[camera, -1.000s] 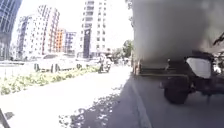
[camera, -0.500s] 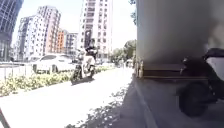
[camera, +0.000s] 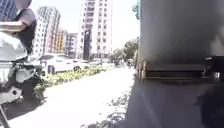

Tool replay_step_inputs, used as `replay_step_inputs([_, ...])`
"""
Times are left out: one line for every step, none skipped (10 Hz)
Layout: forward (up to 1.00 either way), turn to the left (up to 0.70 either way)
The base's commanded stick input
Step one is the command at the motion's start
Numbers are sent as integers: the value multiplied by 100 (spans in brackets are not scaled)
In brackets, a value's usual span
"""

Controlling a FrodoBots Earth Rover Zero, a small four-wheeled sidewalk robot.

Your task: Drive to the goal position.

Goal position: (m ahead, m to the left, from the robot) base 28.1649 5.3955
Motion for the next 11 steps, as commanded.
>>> replay_step_inputs([70, 0])
replay_step_inputs([70, 0])
replay_step_inputs([70, 0])
replay_step_inputs([70, 0])
replay_step_inputs([70, 0])
replay_step_inputs([70, 0])
replay_step_inputs([70, 0])
replay_step_inputs([70, 0])
replay_step_inputs([70, 0])
replay_step_inputs([70, 0])
replay_step_inputs([70, 0])
